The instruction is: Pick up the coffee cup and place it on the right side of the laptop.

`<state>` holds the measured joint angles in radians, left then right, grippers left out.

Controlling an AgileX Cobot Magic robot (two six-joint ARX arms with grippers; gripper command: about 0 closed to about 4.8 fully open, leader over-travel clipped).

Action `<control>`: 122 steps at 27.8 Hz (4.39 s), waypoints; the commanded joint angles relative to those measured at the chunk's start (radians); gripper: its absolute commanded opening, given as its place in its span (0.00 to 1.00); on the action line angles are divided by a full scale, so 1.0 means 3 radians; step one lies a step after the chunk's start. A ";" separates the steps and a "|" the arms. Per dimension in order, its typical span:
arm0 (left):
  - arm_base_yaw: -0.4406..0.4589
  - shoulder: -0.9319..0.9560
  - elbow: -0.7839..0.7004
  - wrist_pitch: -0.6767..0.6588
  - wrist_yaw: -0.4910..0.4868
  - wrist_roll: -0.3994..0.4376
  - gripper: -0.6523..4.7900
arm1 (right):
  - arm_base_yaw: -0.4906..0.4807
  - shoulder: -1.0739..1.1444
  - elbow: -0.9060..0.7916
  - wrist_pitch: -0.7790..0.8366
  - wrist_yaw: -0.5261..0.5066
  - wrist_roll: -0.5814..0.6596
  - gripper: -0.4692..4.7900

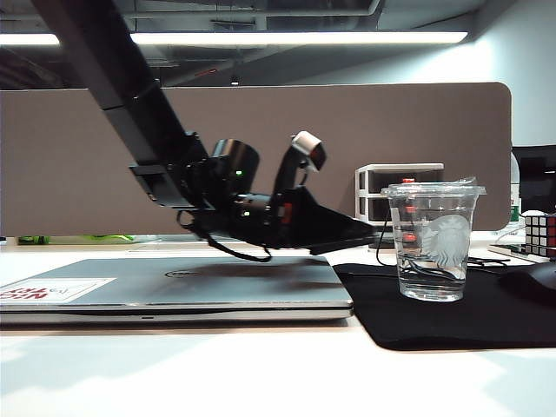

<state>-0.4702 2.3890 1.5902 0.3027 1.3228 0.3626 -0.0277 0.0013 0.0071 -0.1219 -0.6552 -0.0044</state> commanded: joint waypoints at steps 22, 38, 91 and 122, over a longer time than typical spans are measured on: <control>0.0732 -0.1195 0.0001 -0.2983 -0.0331 0.1535 0.11 | 0.0000 -0.0006 -0.0022 0.0047 0.0006 -0.0028 0.09; 0.0877 -0.2477 -0.0725 -0.3503 -0.1207 0.1610 0.11 | 0.0001 -0.0006 -0.0022 0.0048 -0.0005 -0.0024 0.09; 0.1058 -0.7923 -0.4556 -0.1242 -0.4847 -0.1207 0.11 | 0.0000 -0.0006 -0.0022 0.0070 -0.0184 0.0015 0.09; 0.1068 -0.7921 -0.5277 -0.0591 -0.4774 -0.0886 0.11 | 0.0000 -0.0006 -0.0022 0.0632 0.1606 -0.0200 0.09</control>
<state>-0.1501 0.0120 0.0010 0.1219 -0.1139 0.0959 -0.0280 0.0013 0.0071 0.0269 -0.1997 -0.0612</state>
